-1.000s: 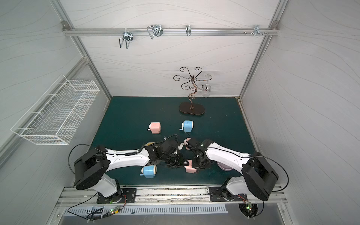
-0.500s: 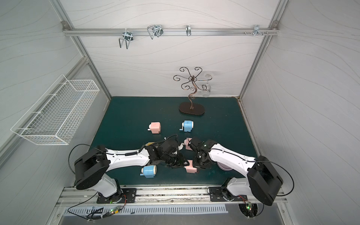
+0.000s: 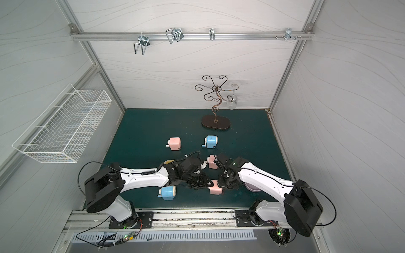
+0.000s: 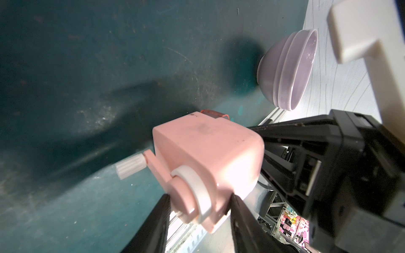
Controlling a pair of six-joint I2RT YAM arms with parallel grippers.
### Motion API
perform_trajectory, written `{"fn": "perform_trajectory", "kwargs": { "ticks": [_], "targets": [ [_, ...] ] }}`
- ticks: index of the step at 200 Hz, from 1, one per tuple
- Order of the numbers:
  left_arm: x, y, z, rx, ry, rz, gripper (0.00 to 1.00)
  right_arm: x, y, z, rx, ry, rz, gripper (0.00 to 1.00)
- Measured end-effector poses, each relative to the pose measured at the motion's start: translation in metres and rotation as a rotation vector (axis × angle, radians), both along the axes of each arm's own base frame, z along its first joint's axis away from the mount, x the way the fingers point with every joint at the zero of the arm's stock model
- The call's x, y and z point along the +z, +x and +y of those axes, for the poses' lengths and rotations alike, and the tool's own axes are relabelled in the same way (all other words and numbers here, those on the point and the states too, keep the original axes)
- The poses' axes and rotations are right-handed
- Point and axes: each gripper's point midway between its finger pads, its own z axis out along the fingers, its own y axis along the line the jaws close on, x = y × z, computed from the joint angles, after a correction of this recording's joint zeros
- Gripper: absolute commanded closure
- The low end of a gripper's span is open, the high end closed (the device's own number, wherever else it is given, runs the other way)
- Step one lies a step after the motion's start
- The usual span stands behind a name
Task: Put the tray back into the pencil sharpener
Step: Close the container of the pencil sharpener.
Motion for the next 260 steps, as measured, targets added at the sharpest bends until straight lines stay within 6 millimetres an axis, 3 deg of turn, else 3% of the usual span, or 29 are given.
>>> {"fn": "perform_trajectory", "kwargs": {
  "ticks": [53, 88, 138, 260],
  "targets": [
    [0.000, 0.000, 0.000, 0.000, 0.000, 0.000, 0.54, 0.014, 0.004, -0.011, -0.039, 0.005, -0.019, 0.87],
    [0.000, 0.000, 0.000, 0.000, 0.000, 0.000, 0.54, 0.015, 0.009, -0.026, -0.078, -0.011, -0.013, 0.93],
    [0.000, 0.000, 0.000, 0.000, 0.000, 0.000, 0.54, -0.001, 0.005, -0.040, -0.127, 0.006, 0.045, 1.00],
    [0.000, 0.000, -0.001, -0.001, 0.001, 0.001, 0.54, -0.029, -0.004, -0.024, -0.109, 0.091, 0.126, 1.00]
  ]
}}
